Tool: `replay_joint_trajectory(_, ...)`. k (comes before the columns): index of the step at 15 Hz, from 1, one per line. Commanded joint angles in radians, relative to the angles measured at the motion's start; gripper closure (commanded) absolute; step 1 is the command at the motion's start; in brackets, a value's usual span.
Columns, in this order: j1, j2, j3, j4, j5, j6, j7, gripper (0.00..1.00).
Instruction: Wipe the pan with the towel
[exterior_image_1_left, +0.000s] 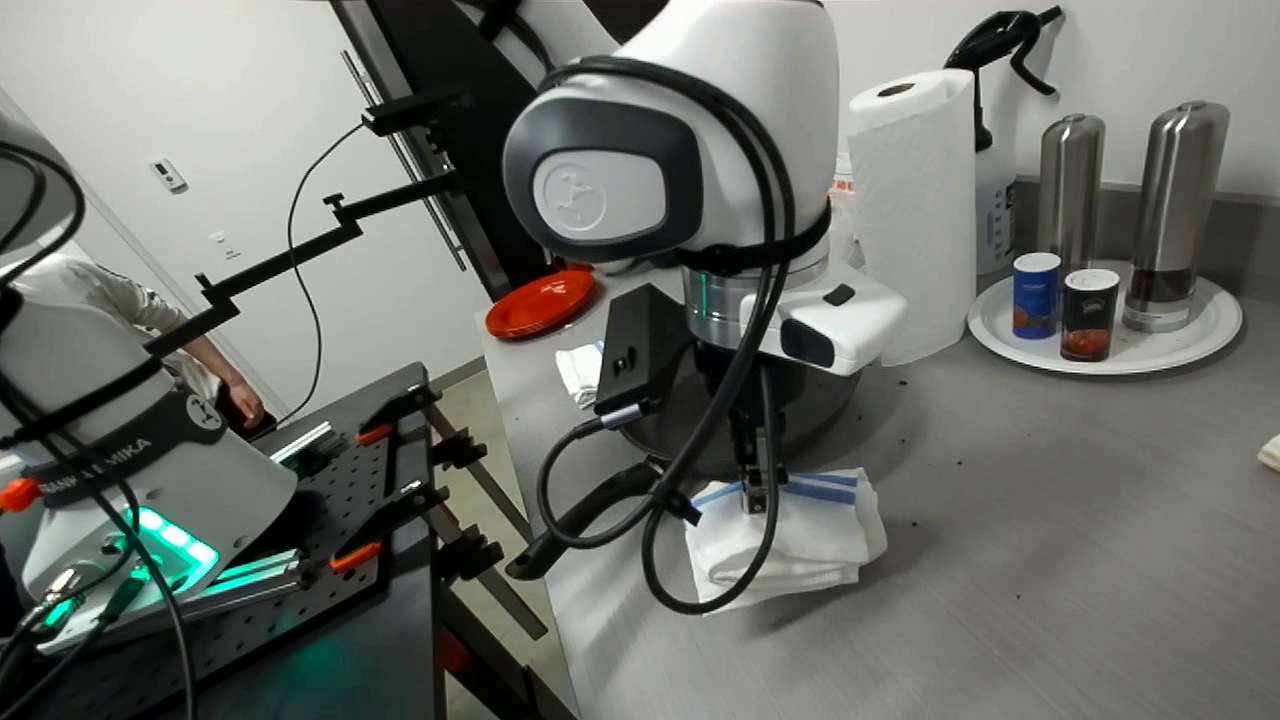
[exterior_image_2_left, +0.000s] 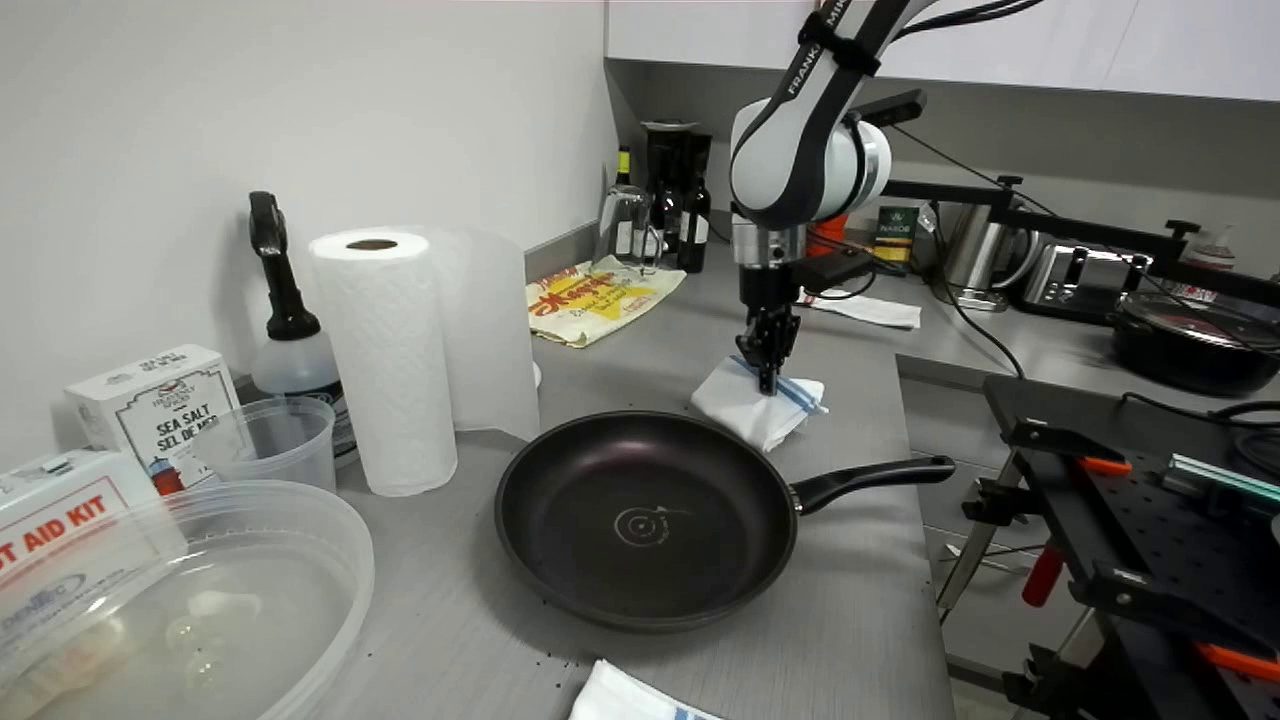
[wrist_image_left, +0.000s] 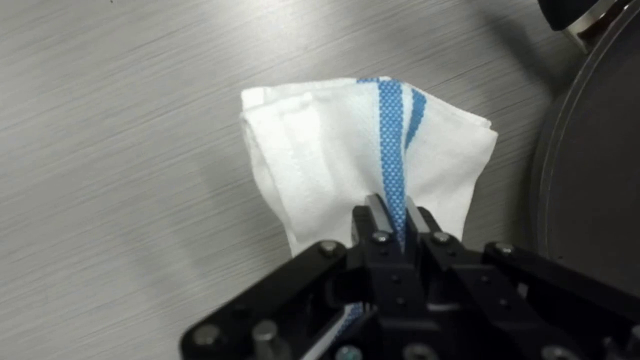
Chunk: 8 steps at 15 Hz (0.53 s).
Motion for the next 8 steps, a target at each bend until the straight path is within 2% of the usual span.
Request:
replay_joint_trajectory(1, -0.004, 0.033, 0.007, 0.023, 0.017, 0.043, 0.038, 0.98)
replay_joint_trajectory(8, -0.018, 0.066, 0.029, 0.032, 0.045, 0.125, 0.065, 0.98)
